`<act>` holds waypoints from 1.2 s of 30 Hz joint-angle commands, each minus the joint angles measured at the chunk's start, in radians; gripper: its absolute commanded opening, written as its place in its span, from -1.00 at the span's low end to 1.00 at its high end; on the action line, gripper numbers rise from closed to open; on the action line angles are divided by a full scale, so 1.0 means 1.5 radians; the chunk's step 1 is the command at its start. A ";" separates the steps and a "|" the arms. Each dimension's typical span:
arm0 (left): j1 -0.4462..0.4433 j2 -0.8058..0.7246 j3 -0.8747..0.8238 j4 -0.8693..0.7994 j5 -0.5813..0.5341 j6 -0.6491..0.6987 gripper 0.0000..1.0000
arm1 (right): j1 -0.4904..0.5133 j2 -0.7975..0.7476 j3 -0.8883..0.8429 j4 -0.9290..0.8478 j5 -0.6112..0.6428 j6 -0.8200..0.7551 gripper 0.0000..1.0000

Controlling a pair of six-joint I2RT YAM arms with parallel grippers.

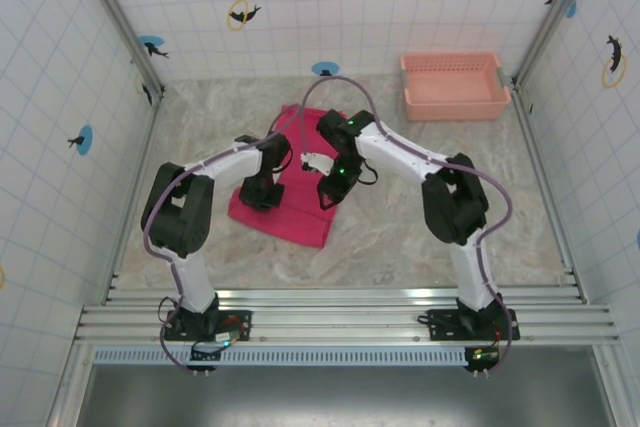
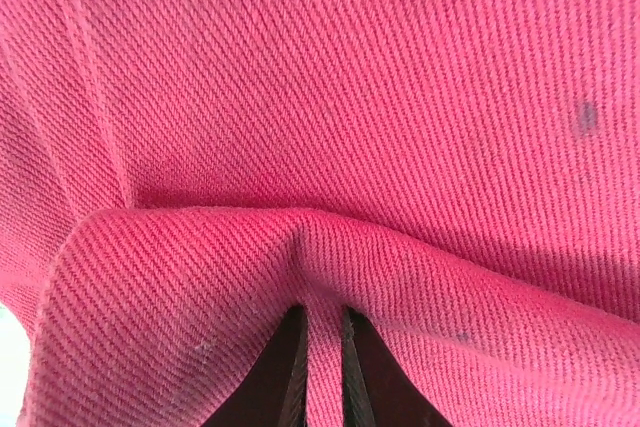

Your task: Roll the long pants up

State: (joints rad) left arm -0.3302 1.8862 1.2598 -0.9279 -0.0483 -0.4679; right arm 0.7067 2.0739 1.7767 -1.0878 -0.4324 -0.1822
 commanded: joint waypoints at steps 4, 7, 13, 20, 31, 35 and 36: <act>0.005 0.045 0.029 0.012 0.033 0.020 -0.73 | 0.144 -0.174 -0.227 0.209 0.193 -0.079 0.11; 0.005 0.049 0.037 0.005 0.039 0.026 -0.73 | 0.187 -0.181 -0.282 0.264 0.215 -0.085 0.15; 0.005 0.059 0.064 -0.024 0.042 0.048 -0.75 | 0.250 -0.152 -0.334 0.363 0.311 -0.118 0.16; 0.006 0.065 0.102 -0.065 0.032 0.076 -0.75 | 0.261 -0.108 -0.371 0.462 0.376 -0.152 0.14; 0.012 0.071 0.117 -0.092 0.048 0.110 -0.75 | 0.266 0.000 -0.335 0.503 0.469 -0.174 -0.07; 0.029 0.059 0.128 -0.098 0.062 0.114 -0.68 | 0.252 0.004 -0.287 0.412 0.396 -0.170 -0.57; 0.034 0.052 0.133 -0.098 0.069 0.115 -0.64 | 0.248 -0.004 -0.276 0.390 0.367 -0.168 -0.65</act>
State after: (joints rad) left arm -0.3031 1.9728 1.4246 -1.0412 0.0238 -0.3183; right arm 1.1038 2.0308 1.3396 -0.3550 0.2092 -0.4335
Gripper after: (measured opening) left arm 0.168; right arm 0.204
